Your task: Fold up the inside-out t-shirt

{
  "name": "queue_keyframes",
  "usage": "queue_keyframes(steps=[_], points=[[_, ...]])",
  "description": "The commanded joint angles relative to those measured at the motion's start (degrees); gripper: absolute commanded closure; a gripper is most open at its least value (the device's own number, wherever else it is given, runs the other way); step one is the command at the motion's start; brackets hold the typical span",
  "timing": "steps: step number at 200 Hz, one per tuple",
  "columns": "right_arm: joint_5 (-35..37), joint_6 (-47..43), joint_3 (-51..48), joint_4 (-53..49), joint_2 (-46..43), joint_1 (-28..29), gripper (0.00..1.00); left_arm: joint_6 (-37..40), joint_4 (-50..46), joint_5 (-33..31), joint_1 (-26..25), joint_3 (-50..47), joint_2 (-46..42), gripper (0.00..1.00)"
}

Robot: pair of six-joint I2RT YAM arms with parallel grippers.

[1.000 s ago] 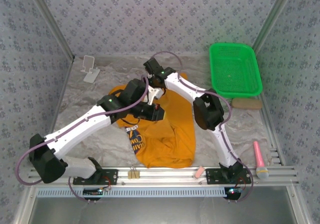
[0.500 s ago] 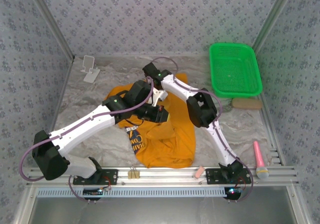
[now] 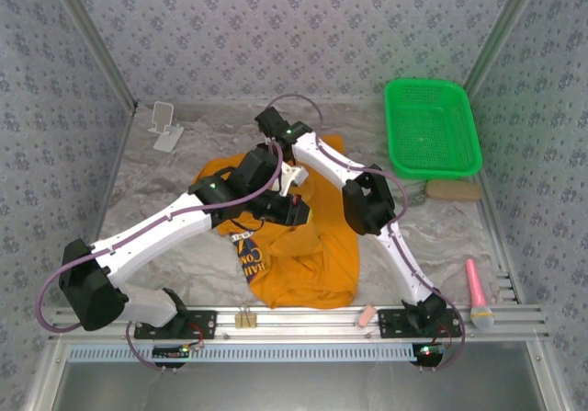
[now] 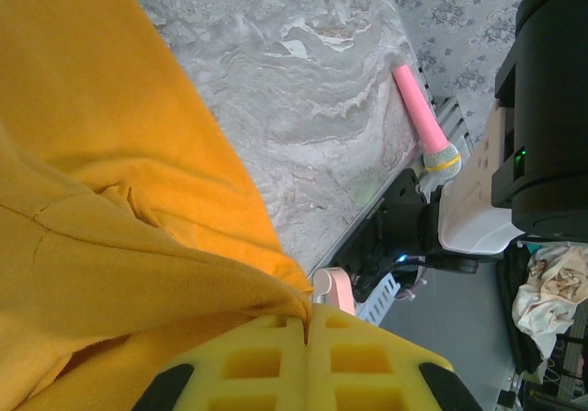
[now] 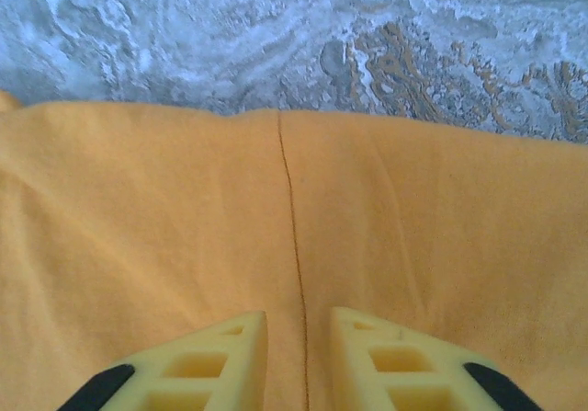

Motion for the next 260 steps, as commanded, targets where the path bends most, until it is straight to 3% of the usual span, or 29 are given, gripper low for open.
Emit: queue_keyframes(steps=[1,7,19,61,86,104,116,146,166,190,205,235,260], points=[[2.35,-1.43,1.43,-3.09,2.39,0.65,0.62,0.49,0.86,1.98,-0.26,-0.29,-0.64,1.0],[2.66,-1.81,1.36,-3.13,2.37,0.8,0.57,0.48,0.96,2.07,-0.23,-0.26,-0.7,1.0],[2.8,-2.77,1.38,-3.3,2.64,1.12,0.57,0.7,0.85,2.08,-0.21,-0.27,-0.64,1.0],[3.58,-3.37,0.25,-3.02,2.38,1.67,0.82,1.1,-0.16,1.73,-0.22,-0.11,-0.98,1.0],[4.14,-4.12,1.54,-3.37,1.84,1.77,0.84,1.33,-0.72,1.67,-0.19,-0.17,-1.34,1.0],[4.7,-4.53,2.49,-3.64,1.3,1.69,0.94,2.03,-1.26,1.78,-0.23,-0.01,-1.77,1.0],[4.52,-4.25,2.97,-3.65,0.74,1.11,0.99,4.13,-4.0,1.47,-0.11,1.51,-2.2,1.0],[4.27,-1.6,5.28,-3.31,-2.55,-2.17,1.0,9.27,-13.19,0.63,3.89,4.99,-5.73,1.0],[4.44,2.64,6.63,-2.69,-6.12,-5.83,1.0,12.95,-20.56,-3.2,9.34,7.89,-8.75,1.0],[6.94,9.27,6.81,-1.15,-11.42,-10.41,1.0,21.11,-30.31,-16.32,13.64,14.54,-10.77,1.0],[7.18,11.78,8.35,-1.16,-14.3,-12.86,1.0,28.87,-33.03,-21.06,15.52,19.15,-11.71,1.0],[11.0,15.43,10.27,-2.9,-21.07,-15.39,1.0,40.49,-27.01,-36.3,16.36,23.88,-14.39,1.0],[17.17,16.25,8.64,-4.69,-28.18,-15.81,1.0,52.68,-20.7,-36.44,16.61,25.45,-15.37,1.0]])
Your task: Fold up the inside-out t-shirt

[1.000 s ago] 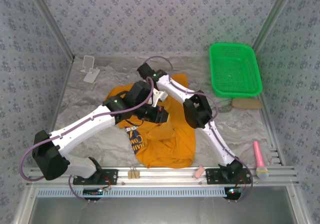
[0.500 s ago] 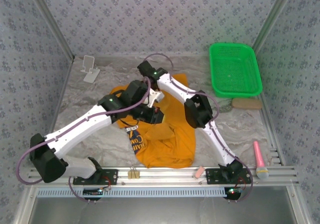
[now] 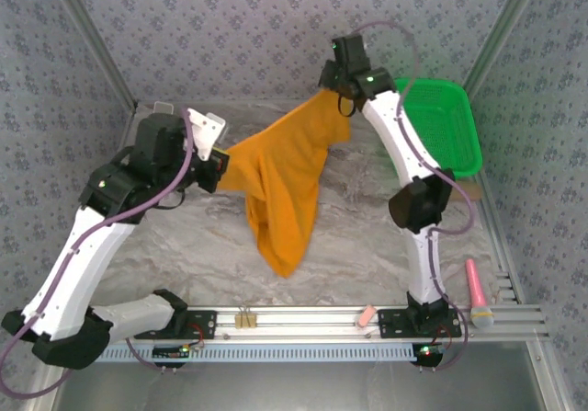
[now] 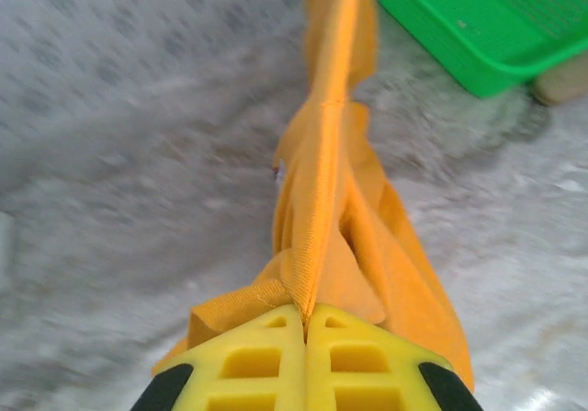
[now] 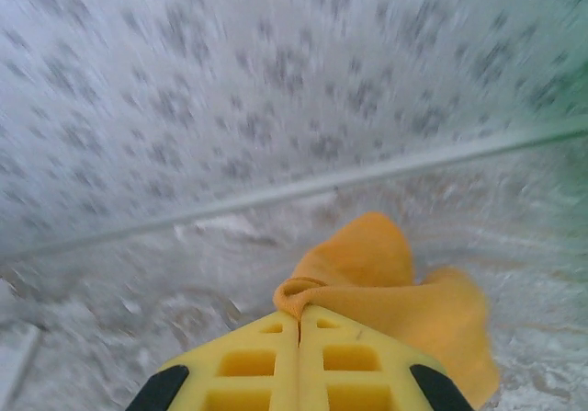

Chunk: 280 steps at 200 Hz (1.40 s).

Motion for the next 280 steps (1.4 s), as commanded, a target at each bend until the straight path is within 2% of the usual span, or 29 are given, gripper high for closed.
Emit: queue_keyframes(steps=[1,15,32,40,55,77,89,124,158,184,208,226,249,264,280], points=[[8.26,3.42,0.4,-2.06,-7.44,0.72,1.0,16.06,4.62,-6.64,0.41,2.75,-1.42,1.0],[10.93,4.08,-4.14,-2.12,-12.97,0.74,1.0,21.97,5.79,-4.44,0.46,2.88,-2.18,1.0],[13.47,5.66,-13.26,-0.8,-20.9,1.32,1.0,24.77,7.55,-4.54,0.59,0.98,-4.28,1.0],[12.34,7.03,-18.19,-0.77,-25.16,1.51,1.0,25.07,7.51,-3.9,0.67,-0.41,-5.33,1.0],[8.03,8.82,-28.92,-0.12,-33.13,1.63,1.0,28.27,3.51,1.07,0.74,-2.07,-6.36,1.0],[10.41,10.83,-43.45,2.99,-42.98,3.52,1.0,28.83,2.78,5.11,0.71,-4.91,-8.09,1.0],[10.34,12.08,-48.46,5.4,-45.71,3.37,1.0,29.59,5.09,4.26,0.84,-6.56,-8.55,1.0],[9.18,13.19,-49.55,4.97,-40.09,1.93,0.97,34.11,5.5,0.11,2.44,-4.76,-2.81,1.0],[10.53,16.9,-48.26,3.57,-31.48,0.76,0.92,38.92,6.82,1.61,5.01,-2.71,4.97,1.0],[5.49,19.46,-48.39,3.87,-26.22,-1.77,0.9,41.79,7.15,1.19,6.41,-1.4,9.71,1.0],[1.98,21.82,-54.83,4.74,-25.09,-1.34,0.89,44.0,6.14,0.28,8.41,-2.09,10.67,1.0],[-0.61,23.12,-62.26,7.17,-25.65,2.09,0.88,45.79,4.49,-0.55,8.93,-3.38,9.6,1.0],[-7.14,19.24,-66.07,10.88,-24.65,6.62,0.81,47.94,1.35,-0.23,8.94,-6.19,7.71,1.0],[-7.28,20.55,-66.39,9.89,-24.52,8.69,0.78,48.45,-0.24,-0.53,8.93,-8.53,6.73,1.0],[-9.01,24.2,-67.69,6.89,-24.93,9.11,0.54,47.55,-4.09,-5.22,6.68,-9.88,6.61,1.0]])
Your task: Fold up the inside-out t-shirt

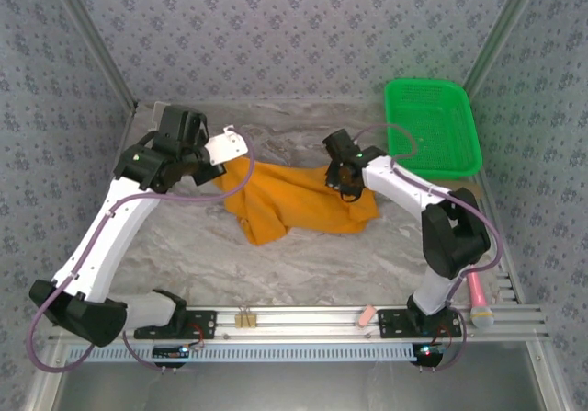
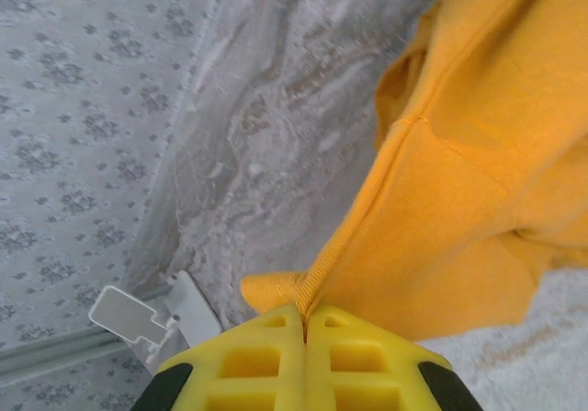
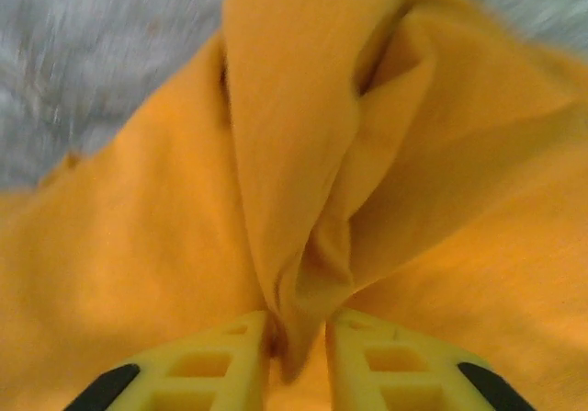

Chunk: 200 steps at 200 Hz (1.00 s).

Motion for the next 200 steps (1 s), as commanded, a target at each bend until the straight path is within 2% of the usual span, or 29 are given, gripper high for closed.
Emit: queue_keyframes(steps=[1,11,22,31,57,82,143,166,179,183,200], points=[[-3.95,3.84,-0.86,-1.79,-1.09,0.33,0.53,1.48,-6.94,-5.08,-2.17,-1.98,-1.24,1.0],[-5.07,2.36,-0.16,-3.37,-1.28,-0.52,0.45,0.03,-9.74,-8.06,-3.91,-2.96,-1.62,1.0],[-3.44,-2.33,1.09,-5.22,-2.03,-2.15,0.42,-1.84,-11.33,-10.04,-4.92,-4.9,-2.95,1.0],[-3.11,-8.52,1.77,-4.47,-2.34,-4.18,0.42,-3.08,-11.61,-10.62,-5.13,-6.69,-4.47,1.0],[-8.69,-28.34,5.25,-0.58,0.05,-10.54,0.46,-4.63,-10.51,-8.85,-5.32,-10.56,-8.53,1.0],[-14.96,-38.66,11.7,-2.72,6.15,-13.46,0.47,-5.51,-10.81,-6.86,-5.63,-11.04,-9.1,1.0],[-30.9,-40.77,14.97,-0.98,13.2,-17.61,0.42,-5.08,-13.31,-7.37,-5.94,-9.73,-8.09,1.0],[-32.71,-42.46,18.48,-2.6,17.03,-17.66,0.42,-5.1,-13.1,-6.99,-6.0,-9.68,-8.12,1.0],[-34.26,-43.55,20.41,-3.31,19.08,-17.65,0.45,-5.21,-13.24,-7.01,-6.14,-9.46,-7.9,1.0],[-35.05,-43.84,20.76,-3.48,19.47,-17.66,0.49,-5.33,-13.35,-6.97,-6.18,-9.29,-7.88,1.0],[-36.32,-43.54,20.49,-2.58,19.3,-17.69,0.85,-5.73,-13.69,-7.23,-6.17,-8.84,-7.93,1.0]])
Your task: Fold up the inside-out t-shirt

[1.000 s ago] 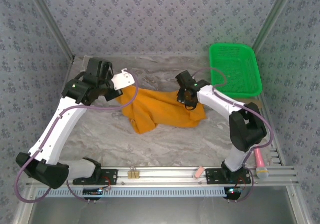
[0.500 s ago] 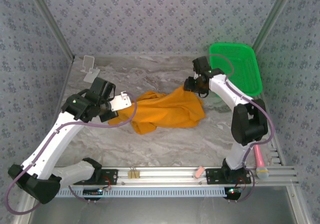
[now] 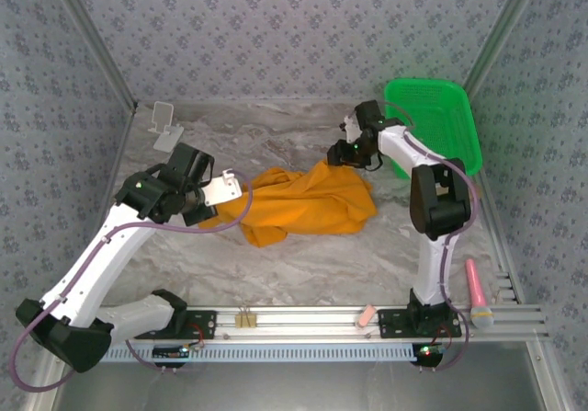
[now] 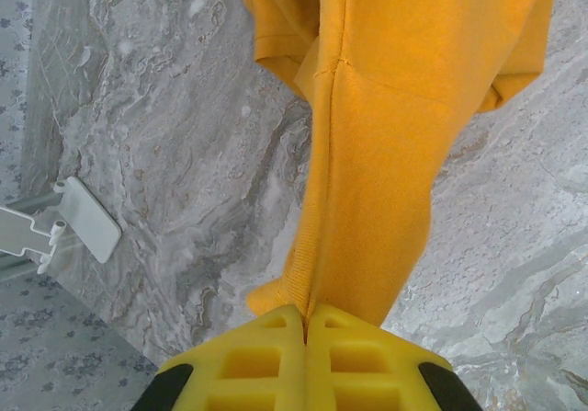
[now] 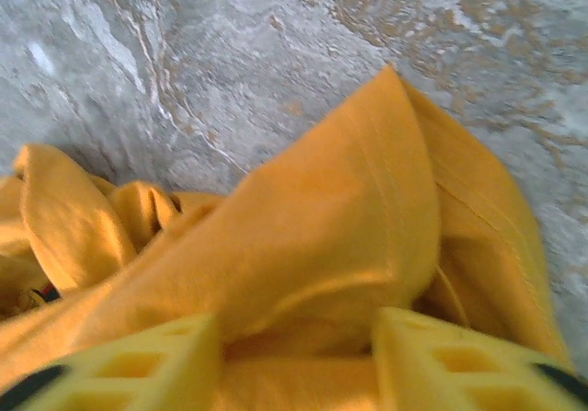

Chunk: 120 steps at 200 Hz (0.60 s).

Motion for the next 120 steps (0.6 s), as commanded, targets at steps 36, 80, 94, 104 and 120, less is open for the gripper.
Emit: queue_keyframes(steps=[36,80,94,104,120], points=[[-3.92,1.95,-0.26,1.82,-5.53,-1.33,1.0,-1.88,0.07,-2.58,0.54,4.53,-0.57,1.0],[8.0,9.05,-2.04,8.45,-19.52,-3.15,1.0,0.94,8.11,-3.57,1.17,16.6,3.53,1.0],[7.49,8.91,-1.53,8.46,-22.48,-3.6,1.0,2.97,12.17,-2.56,1.04,20.34,4.36,1.0],[4.92,6.68,-1.18,7.2,-23.43,-3.46,1.0,4.65,13.26,2.59,0.99,21.74,4.02,1.0],[-1.75,0.6,1.05,0.28,-20.68,-2.2,0.8,6.38,10.38,13.09,0.84,22.68,3.68,1.0]])
